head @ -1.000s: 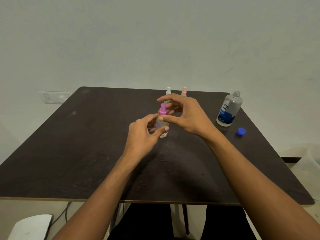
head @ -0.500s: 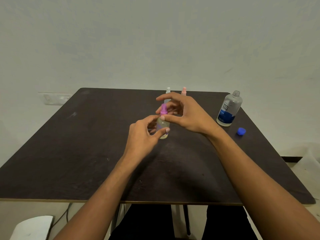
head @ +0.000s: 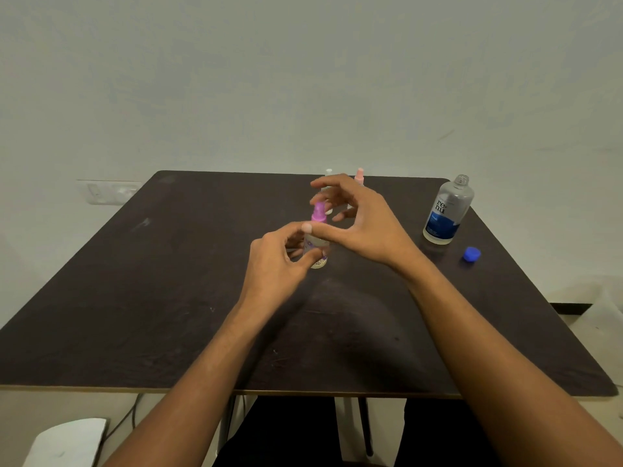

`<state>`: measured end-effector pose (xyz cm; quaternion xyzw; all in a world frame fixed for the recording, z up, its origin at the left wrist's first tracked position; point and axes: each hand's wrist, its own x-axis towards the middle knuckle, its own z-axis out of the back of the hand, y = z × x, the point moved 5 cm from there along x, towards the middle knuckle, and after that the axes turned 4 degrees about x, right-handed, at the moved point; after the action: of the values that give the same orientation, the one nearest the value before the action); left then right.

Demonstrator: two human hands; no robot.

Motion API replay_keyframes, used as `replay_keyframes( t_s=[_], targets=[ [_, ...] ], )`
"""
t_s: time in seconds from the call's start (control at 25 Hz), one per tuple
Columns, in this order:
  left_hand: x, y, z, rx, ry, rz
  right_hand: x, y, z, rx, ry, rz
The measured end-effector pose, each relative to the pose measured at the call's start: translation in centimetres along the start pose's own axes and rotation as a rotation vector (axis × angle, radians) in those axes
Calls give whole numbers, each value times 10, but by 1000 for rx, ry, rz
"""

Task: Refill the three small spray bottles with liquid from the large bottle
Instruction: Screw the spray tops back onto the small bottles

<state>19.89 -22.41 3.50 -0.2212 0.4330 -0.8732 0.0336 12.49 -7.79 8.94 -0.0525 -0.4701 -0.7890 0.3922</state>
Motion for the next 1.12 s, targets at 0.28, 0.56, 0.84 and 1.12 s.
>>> replay_keyframes(
  t_s=[0.28,0.56,0.84,1.12],
  targets=[
    [2,-5,-2,-2,-21,-22,0,-2,1,66,4,-8],
    [1,-5,-4,8,-6,-33,-6,-3,-3,-66,-166,6],
    [3,-5,-3,-20,-7,-12,-5,0,7,184,116,-1],
    [1,-9,-4,3,-25,-37,-4,-2,5,-10,-89,-7]
  ],
)
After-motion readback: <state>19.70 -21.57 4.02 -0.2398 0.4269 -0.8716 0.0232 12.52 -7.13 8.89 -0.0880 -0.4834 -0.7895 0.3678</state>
